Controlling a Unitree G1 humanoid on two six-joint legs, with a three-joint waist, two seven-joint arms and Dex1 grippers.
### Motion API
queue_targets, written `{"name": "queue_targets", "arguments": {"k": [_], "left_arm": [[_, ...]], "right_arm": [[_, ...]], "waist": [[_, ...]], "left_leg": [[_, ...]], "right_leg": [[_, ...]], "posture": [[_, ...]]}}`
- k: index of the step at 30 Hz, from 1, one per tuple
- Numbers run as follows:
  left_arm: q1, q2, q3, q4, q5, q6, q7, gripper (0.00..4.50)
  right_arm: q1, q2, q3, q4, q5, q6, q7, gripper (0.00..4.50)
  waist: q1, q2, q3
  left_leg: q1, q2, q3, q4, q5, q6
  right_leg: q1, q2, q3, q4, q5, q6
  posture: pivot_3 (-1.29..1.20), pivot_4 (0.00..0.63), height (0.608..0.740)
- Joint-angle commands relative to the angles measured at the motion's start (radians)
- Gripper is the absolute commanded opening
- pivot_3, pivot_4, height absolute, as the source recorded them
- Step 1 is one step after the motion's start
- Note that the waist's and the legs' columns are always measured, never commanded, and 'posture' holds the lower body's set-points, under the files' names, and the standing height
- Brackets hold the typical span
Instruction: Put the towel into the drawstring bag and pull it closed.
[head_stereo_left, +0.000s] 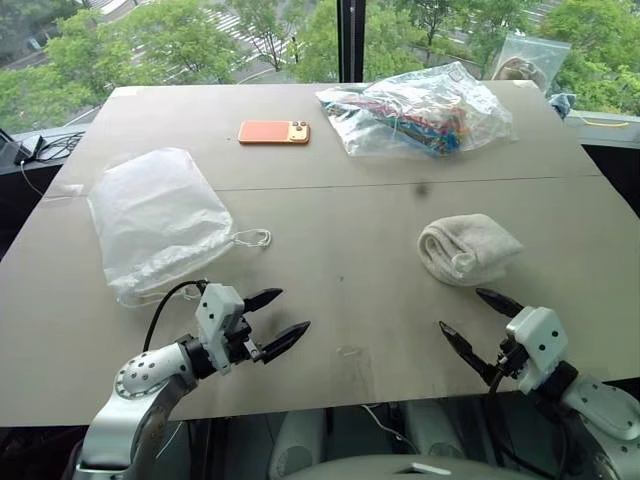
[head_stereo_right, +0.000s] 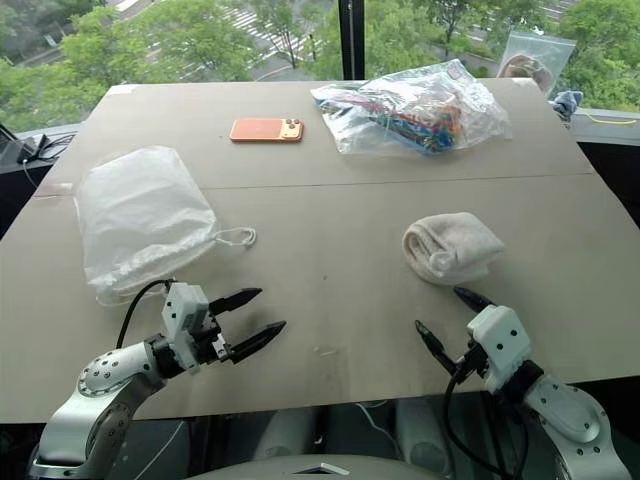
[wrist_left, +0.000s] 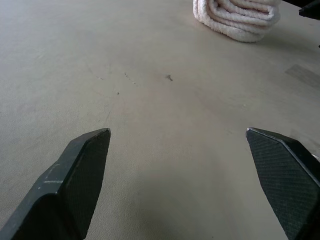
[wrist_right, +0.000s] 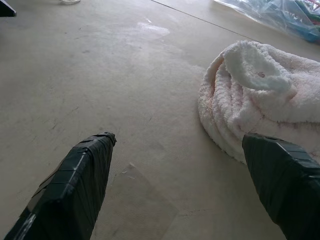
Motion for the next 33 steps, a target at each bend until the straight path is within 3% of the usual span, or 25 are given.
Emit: {"name": "queue_targets", "arguments": {"k": [1, 4, 6, 12, 16, 23, 31, 33], "left_arm": [[-0.053, -0.050, 0.049, -0.037, -0.003, -0.004, 0.123, 4.48], [-0.140, -0.128, 0.113, -0.028, 0.114, -0.044, 0.351, 4.48], [-0.114, -0.104, 0.110, -0.031, 0.269, -0.150, 0.396, 4.48], [0.027, -0.068, 0.145, -0.050, 0.594, -0.328, 0.562, 4.48], [0.050, -0.003, 0.200, 0.050, 0.851, -0.400, 0.742, 4.48], [0.012, 0.090, 0.187, 0.199, 0.961, -0.418, 0.784, 4.48], [-0.151, 0.152, 0.094, 0.336, 0.994, -0.434, 0.757, 4.48], [-0.176, 0.166, 0.078, 0.351, 0.979, -0.430, 0.727, 3.64]], "right_arm": [[-0.060, -0.021, 0.029, -0.037, 0.000, -0.062, 0.048, 4.40], [-0.234, -0.050, 0.123, -0.048, 0.041, -0.108, 0.157, 4.40], [-0.280, -0.070, 0.146, -0.058, 0.079, -0.104, 0.206, 4.40], [-0.298, -0.130, 0.166, -0.056, 0.153, -0.093, 0.295, 4.40], [-0.279, -0.126, 0.186, -0.023, 0.137, -0.125, 0.303, 4.40], [-0.313, -0.113, 0.196, 0.026, 0.125, -0.141, 0.298, 4.40], [-0.312, -0.084, 0.199, 0.036, 0.113, -0.171, 0.269, 4.40], [-0.308, -0.076, 0.199, 0.030, 0.117, -0.171, 0.261, 4.50]], "waist": [[0.000, 0.000, 0.000], [-0.002, -0.001, 0.001], [-0.004, -0.001, -0.001], [0.004, -0.001, -0.003], [0.006, -0.002, -0.003], [0.003, -0.002, -0.003], [0.002, -0.002, -0.003], [-0.001, -0.002, -0.003]], "left_leg": [[0.000, 0.000, 0.000, 0.000, 0.000, 0.000], [0.000, 0.001, 0.000, 0.001, 0.000, 0.000], [0.001, 0.002, -0.001, 0.003, 0.000, 0.000], [0.000, -0.001, -0.001, -0.006, 0.000, 0.000], [-0.001, -0.001, -0.002, -0.007, -0.001, 0.001], [0.001, 0.000, -0.002, -0.007, -0.001, 0.001], [0.001, 0.000, -0.003, -0.006, -0.001, 0.001], [0.001, 0.000, -0.002, -0.006, -0.001, 0.001]], "right_leg": [[0.000, 0.000, 0.000, 0.000, 0.000, 0.000], [0.000, 0.000, 0.000, -0.001, 0.000, 0.001], [0.001, 0.004, -0.001, 0.000, 0.001, 0.000], [0.001, 0.002, 0.000, -0.005, 0.003, -0.003], [0.001, 0.001, -0.002, -0.008, 0.003, -0.004], [0.001, 0.001, -0.003, -0.006, -0.001, -0.003], [0.001, 0.001, -0.003, -0.003, 0.002, -0.001], [0.001, 0.001, -0.003, -0.003, 0.003, -0.001]], "posture": [[0.00, 0.150, 0.740], [0.00, 0.150, 0.740], [0.00, 0.150, 0.740], [0.00, 0.150, 0.740], [0.00, 0.150, 0.740], [0.00, 0.150, 0.740], [0.00, 0.150, 0.740], [0.00, 0.150, 0.740]]}}
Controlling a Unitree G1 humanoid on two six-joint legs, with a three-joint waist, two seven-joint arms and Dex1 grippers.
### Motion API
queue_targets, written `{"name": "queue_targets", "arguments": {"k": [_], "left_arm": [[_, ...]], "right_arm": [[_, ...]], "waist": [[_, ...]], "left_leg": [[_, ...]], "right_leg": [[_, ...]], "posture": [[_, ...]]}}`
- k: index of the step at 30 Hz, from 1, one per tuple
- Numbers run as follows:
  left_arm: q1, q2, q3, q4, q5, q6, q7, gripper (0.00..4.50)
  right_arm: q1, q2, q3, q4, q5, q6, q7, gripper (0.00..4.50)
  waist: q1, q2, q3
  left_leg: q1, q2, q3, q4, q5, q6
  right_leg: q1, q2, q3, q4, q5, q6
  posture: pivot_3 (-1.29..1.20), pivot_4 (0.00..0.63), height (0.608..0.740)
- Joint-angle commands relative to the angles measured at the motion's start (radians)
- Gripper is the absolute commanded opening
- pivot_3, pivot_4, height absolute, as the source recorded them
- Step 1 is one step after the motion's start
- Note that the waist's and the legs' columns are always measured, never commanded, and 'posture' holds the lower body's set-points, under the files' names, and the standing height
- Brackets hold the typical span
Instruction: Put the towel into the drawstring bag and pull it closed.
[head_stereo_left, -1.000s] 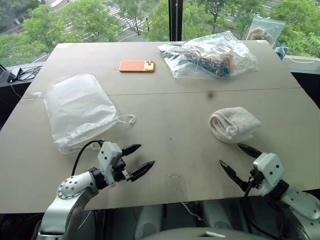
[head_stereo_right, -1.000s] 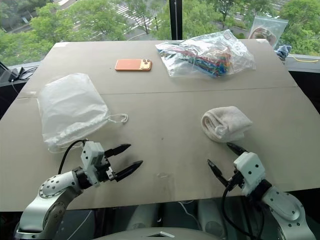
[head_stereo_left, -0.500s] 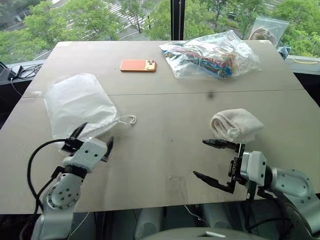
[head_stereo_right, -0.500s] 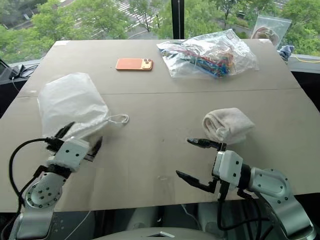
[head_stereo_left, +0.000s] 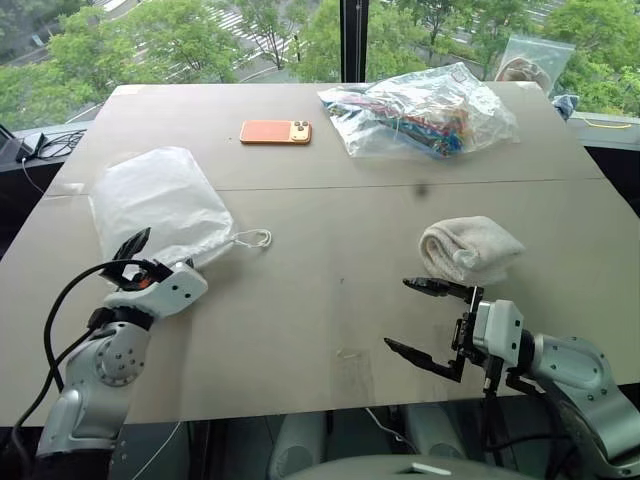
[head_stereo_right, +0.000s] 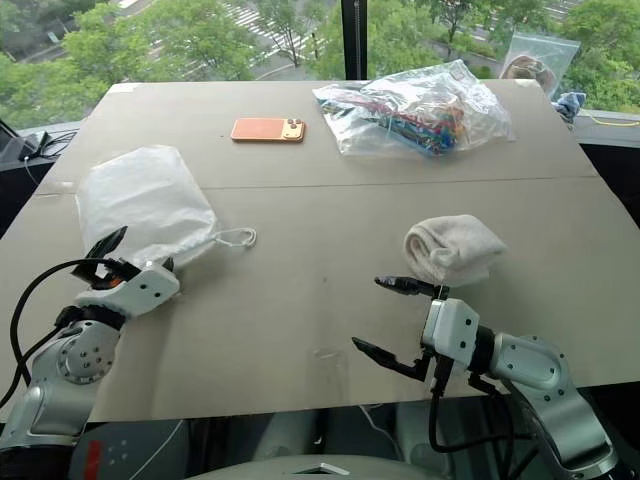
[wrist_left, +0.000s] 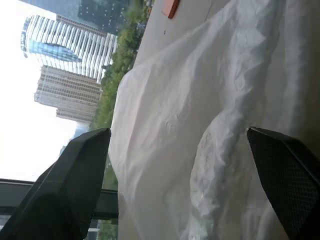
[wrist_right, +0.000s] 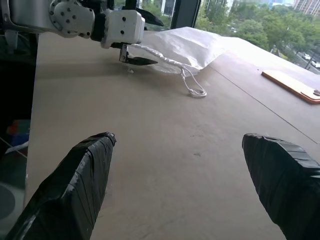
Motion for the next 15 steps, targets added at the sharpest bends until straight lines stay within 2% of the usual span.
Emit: {"name": "queue_targets", "arguments": {"k": [1, 4, 8, 11, 13, 15], "left_arm": [[-0.032, 0.036, -0.014, 0.013, -0.022, -0.012, -0.044, 3.21], [-0.081, 0.055, -0.030, 0.032, -0.078, 0.003, -0.129, 1.81], [-0.164, 0.048, -0.032, -0.002, -0.320, 0.192, -0.402, 0.06], [-0.216, 0.060, -0.017, -0.101, -0.603, 0.365, -0.658, 0.02], [-0.256, 0.079, -0.002, -0.149, -0.734, 0.490, -0.752, 0.02], [-0.327, 0.096, 0.004, -0.192, -0.868, 0.661, -0.806, 0.02]], "right_arm": [[0.007, 0.013, -0.011, -0.033, 0.014, -0.019, -0.020, 4.50], [0.018, 0.029, -0.021, -0.036, 0.009, -0.015, -0.051, 4.50], [0.000, 0.061, -0.037, -0.055, -0.030, 0.078, -0.168, 4.50], [-0.041, 0.021, -0.030, -0.107, -0.040, 0.292, -0.228, 4.50], [-0.066, 0.009, -0.079, -0.163, 0.086, 0.501, -0.280, 4.50], [-0.134, 0.026, -0.190, -0.190, 0.258, 0.603, -0.328, 4.50]], "waist": [[-0.003, 0.000, 0.000], [-0.002, 0.000, 0.000], [0.000, 0.000, 0.000], [-0.002, 0.000, 0.000], [-0.001, 0.000, 0.000], [-0.002, 0.001, 0.001]], "left_leg": [[0.000, 0.000, 0.000, 0.000, 0.000, 0.000], [0.000, 0.000, 0.000, 0.000, 0.000, 0.000], [0.000, 0.000, 0.000, 0.000, 0.000, 0.000], [0.000, 0.000, 0.000, 0.001, 0.000, 0.000], [0.000, 0.000, 0.000, 0.001, 0.000, 0.000], [-0.001, 0.000, -0.002, 0.001, 0.000, 0.000]], "right_leg": [[0.000, 0.000, 0.000, 0.000, 0.000, 0.000], [0.000, 0.000, 0.000, 0.001, 0.001, -0.001], [0.000, 0.000, 0.000, 0.001, 0.001, -0.001], [0.000, 0.000, 0.000, 0.002, 0.000, -0.002], [0.000, 0.000, 0.000, 0.002, 0.001, -0.003], [0.000, 0.000, -0.001, 0.002, 0.001, -0.003]], "posture": [[0.00, 0.150, 0.740], [0.00, 0.150, 0.740], [0.00, 0.150, 0.740], [0.00, 0.150, 0.740], [0.00, 0.150, 0.740], [0.00, 0.150, 0.740]]}}
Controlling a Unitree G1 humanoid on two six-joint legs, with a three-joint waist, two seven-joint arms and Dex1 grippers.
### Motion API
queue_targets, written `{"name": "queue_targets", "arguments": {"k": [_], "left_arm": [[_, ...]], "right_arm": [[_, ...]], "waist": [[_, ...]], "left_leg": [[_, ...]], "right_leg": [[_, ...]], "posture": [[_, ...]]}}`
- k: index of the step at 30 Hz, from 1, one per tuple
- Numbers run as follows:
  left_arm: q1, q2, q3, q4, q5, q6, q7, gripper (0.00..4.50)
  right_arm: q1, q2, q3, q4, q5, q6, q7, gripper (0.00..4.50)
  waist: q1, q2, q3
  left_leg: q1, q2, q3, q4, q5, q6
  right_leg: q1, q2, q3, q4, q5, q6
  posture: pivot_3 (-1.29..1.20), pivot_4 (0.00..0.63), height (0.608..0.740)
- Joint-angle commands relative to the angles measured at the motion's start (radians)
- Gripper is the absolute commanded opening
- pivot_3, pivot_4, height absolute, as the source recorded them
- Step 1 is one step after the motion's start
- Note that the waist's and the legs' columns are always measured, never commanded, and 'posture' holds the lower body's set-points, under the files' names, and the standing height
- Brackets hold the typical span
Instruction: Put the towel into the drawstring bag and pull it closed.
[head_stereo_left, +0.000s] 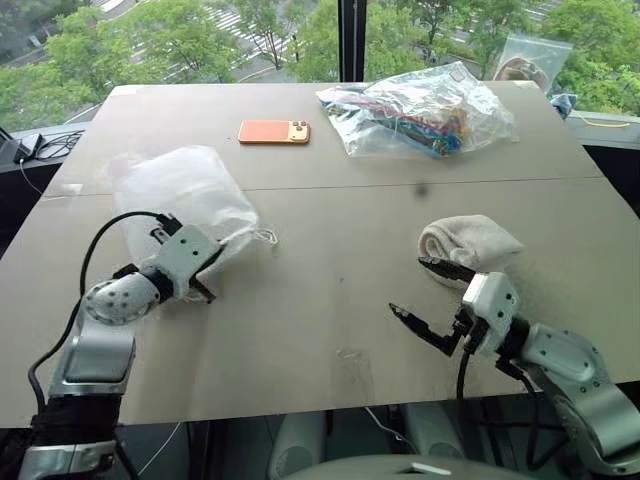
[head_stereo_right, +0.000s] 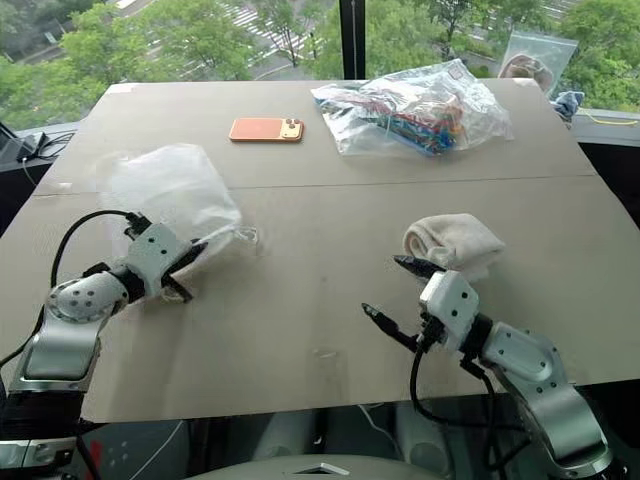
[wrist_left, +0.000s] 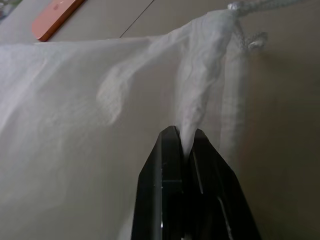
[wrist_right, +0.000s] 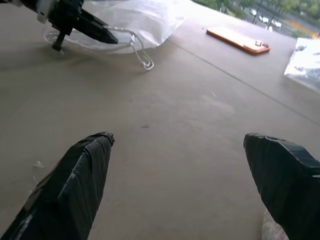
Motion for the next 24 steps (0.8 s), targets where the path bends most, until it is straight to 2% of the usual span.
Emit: {"name": "queue_targets", "arguments": {"k": [1, 3, 7, 8, 11, 14, 17, 20, 24], "left_arm": [[-0.109, 0.041, 0.036, -0.106, -0.226, 0.242, -0.095, 0.02], [-0.156, 0.025, 0.011, -0.137, -0.263, 0.300, -0.080, 0.02], [-0.213, -0.023, -0.040, -0.164, -0.261, 0.353, -0.005, 0.02], [-0.222, -0.033, -0.050, -0.168, -0.256, 0.360, 0.009, 0.02], [-0.264, -0.076, -0.122, -0.144, -0.181, 0.349, 0.090, 0.02], [-0.299, -0.110, -0.153, -0.128, -0.160, 0.337, 0.121, 0.02], [-0.320, -0.125, -0.169, -0.120, -0.146, 0.327, 0.133, 0.02], [-0.324, -0.127, -0.172, -0.114, -0.130, 0.310, 0.137, 0.02], [-0.308, -0.126, -0.156, -0.120, -0.116, 0.304, 0.163, 0.02]], "right_arm": [[-0.100, 0.002, -0.192, -0.085, 0.235, 0.179, -0.088, 4.50], [-0.169, -0.018, -0.293, -0.056, 0.298, 0.250, -0.137, 4.50], [-0.272, -0.091, -0.375, 0.064, 0.360, 0.374, -0.154, 4.50], [-0.287, -0.118, -0.365, 0.096, 0.331, 0.377, -0.149, 4.50], [-0.376, -0.191, -0.293, 0.360, 0.252, 0.414, -0.100, 4.50], [-0.456, -0.190, -0.231, 0.587, 0.237, 0.419, -0.013, 4.50], [-0.534, -0.202, -0.110, 0.784, 0.144, 0.359, 0.099, 4.50], [-0.577, -0.209, 0.000, 0.905, 0.062, 0.300, 0.212, 4.50], [-0.587, -0.204, 0.014, 0.934, 0.004, 0.194, 0.277, 4.50]], "waist": [[-0.001, 0.001, 0.000], [-0.002, 0.001, 0.000], [-0.002, 0.000, 0.000], [-0.002, 0.001, 0.000], [-0.003, 0.001, 0.001], [-0.003, 0.000, 0.000], [-0.008, 0.001, 0.001], [-0.021, 0.000, 0.001], [-0.032, -0.002, -0.001]], "left_leg": [[0.000, 0.000, 0.000, 0.000, 0.000, 0.000], [0.000, 0.000, 0.000, 0.000, 0.000, 0.000], [0.001, -0.001, 0.001, 0.000, 0.000, 0.000], [0.001, 0.000, 0.001, 0.000, 0.000, 0.000], [0.000, 0.000, 0.001, 0.000, 0.000, 0.000], [0.000, -0.001, 0.002, 0.001, 0.000, 0.000], [0.000, 0.000, 0.003, 0.000, 0.000, 0.000], [0.000, 0.000, 0.003, 0.000, 0.000, 0.000], [0.001, 0.000, 0.003, 0.000, 0.000, 0.000]], "right_leg": [[0.000, 0.000, 0.000, 0.000, 0.000, 0.000], [0.000, 0.001, 0.000, 0.001, 0.000, 0.001], [0.000, 0.001, 0.001, 0.000, 0.000, 0.001], [0.000, 0.001, 0.002, 0.000, 0.000, 0.000], [0.000, 0.001, 0.002, 0.000, 0.000, 0.000], [0.000, 0.001, 0.003, -0.001, 0.000, 0.000], [0.000, 0.002, 0.003, 0.000, 0.000, 0.000], [-0.001, 0.002, 0.004, 0.000, 0.000, 0.000], [0.000, 0.002, 0.004, 0.000, 0.000, 0.001]], "posture": [[0.00, 0.150, 0.740], [0.00, 0.150, 0.740], [0.00, 0.150, 0.740], [0.00, 0.150, 0.740], [0.00, 0.150, 0.740], [0.00, 0.150, 0.740], [0.00, 0.150, 0.740], [0.00, 0.150, 0.740], [0.00, 0.150, 0.740]]}}
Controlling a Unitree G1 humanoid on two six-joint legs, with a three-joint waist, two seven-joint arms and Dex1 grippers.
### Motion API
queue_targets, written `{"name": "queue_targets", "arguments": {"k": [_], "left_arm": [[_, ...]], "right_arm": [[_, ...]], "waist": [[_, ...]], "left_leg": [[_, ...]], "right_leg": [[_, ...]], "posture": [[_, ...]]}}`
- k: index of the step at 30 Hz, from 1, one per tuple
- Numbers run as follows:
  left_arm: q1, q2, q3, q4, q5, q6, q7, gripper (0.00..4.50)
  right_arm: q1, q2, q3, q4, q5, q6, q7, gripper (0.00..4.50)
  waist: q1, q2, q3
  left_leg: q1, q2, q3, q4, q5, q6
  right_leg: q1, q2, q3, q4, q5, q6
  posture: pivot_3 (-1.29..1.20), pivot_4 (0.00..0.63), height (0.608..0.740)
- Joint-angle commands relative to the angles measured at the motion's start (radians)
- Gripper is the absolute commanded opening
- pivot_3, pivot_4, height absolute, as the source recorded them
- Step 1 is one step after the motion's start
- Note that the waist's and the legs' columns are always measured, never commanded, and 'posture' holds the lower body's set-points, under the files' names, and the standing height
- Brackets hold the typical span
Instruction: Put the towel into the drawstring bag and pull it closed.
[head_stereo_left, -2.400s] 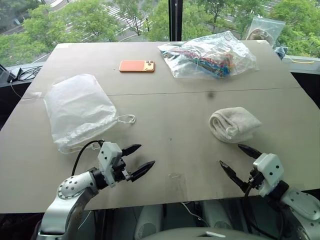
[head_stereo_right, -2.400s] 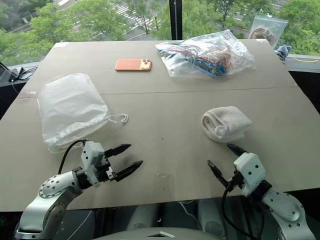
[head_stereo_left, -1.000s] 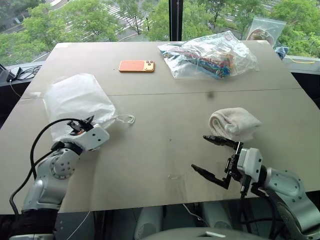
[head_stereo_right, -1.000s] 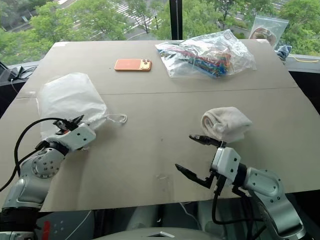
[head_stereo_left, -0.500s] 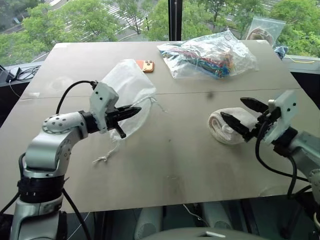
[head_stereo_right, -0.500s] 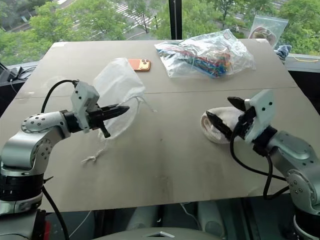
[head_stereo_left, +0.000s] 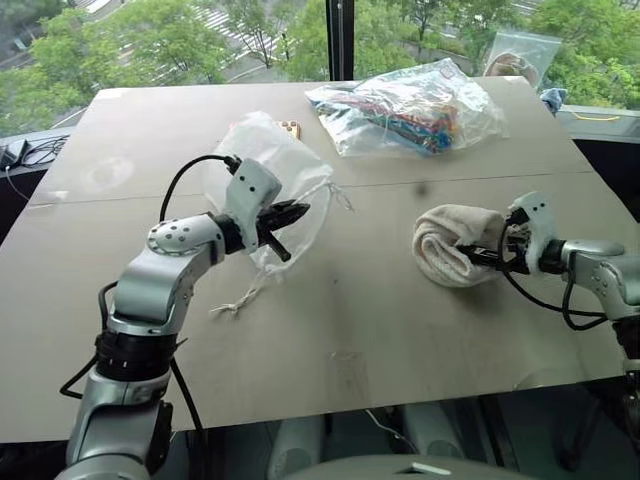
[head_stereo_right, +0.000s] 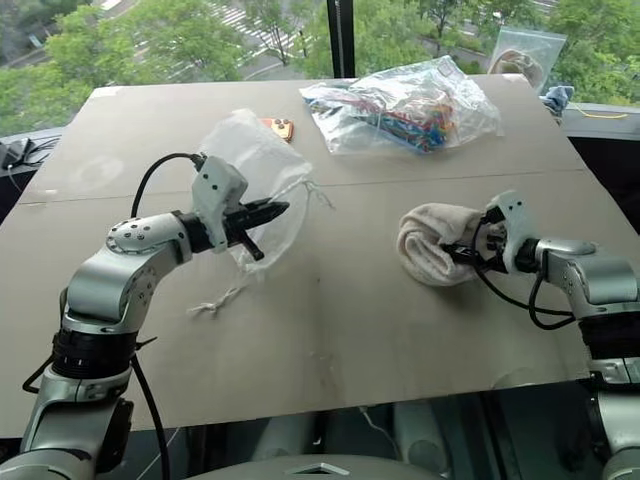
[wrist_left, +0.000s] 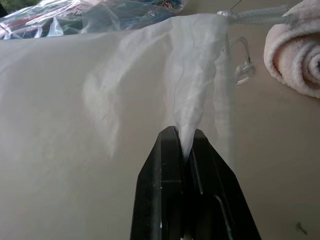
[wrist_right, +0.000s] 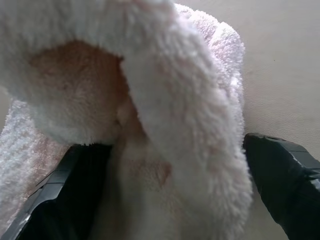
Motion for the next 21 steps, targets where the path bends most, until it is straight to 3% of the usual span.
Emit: {"name": "queue_targets", "arguments": {"k": [1, 7, 10, 18, 21], "left_arm": [[0.014, 0.007, 0.029, -0.029, 0.017, -0.024, 0.029, 0.02], [0.058, -0.002, 0.030, -0.079, 0.009, -0.008, 0.064, 0.02], [0.057, -0.004, 0.017, -0.079, 0.007, -0.012, 0.059, 0.00], [-0.008, -0.019, -0.035, -0.008, 0.023, -0.050, 0.026, 0.00], [-0.020, -0.022, -0.039, 0.008, 0.027, -0.058, 0.018, 0.00]], "right_arm": [[0.025, -0.003, 0.024, -0.004, -0.046, -0.071, 0.059, 4.50], [0.149, -0.025, -0.069, -0.148, -0.033, -0.134, 0.083, 4.50], [0.204, -0.021, -0.102, -0.198, -0.048, -0.168, 0.060, 3.76], [0.345, -0.041, -0.065, -0.358, -0.163, -0.248, -0.002, 0.12], [0.374, -0.032, -0.089, -0.386, -0.148, -0.221, -0.008, 0.12]], "waist": [[0.000, 0.000, 0.000], [0.008, 0.000, 0.000], [0.013, 0.000, 0.000], [0.028, 0.000, 0.000], [0.030, 0.000, 0.000]], "left_leg": [[0.000, 0.000, 0.000, 0.000, 0.000, 0.000], [-0.001, 0.000, -0.002, 0.000, 0.000, 0.000], [-0.001, -0.001, -0.002, 0.000, 0.000, 0.000], [-0.001, -0.001, -0.002, 0.000, 0.000, 0.000], [-0.001, -0.001, -0.002, 0.000, 0.000, 0.000]], "right_leg": [[0.000, 0.000, 0.000, 0.000, 0.000, 0.000], [-0.001, 0.000, -0.001, 0.002, 0.000, 0.000], [-0.001, -0.001, -0.001, 0.001, 0.000, 0.000], [0.000, -0.001, -0.002, 0.001, 0.000, 0.000], [0.000, -0.001, -0.002, 0.001, 0.000, 0.000]], "posture": [[0.00, 0.150, 0.740], [0.00, 0.150, 0.740], [0.00, 0.150, 0.740], [0.00, 0.150, 0.740], [0.00, 0.150, 0.740]]}}
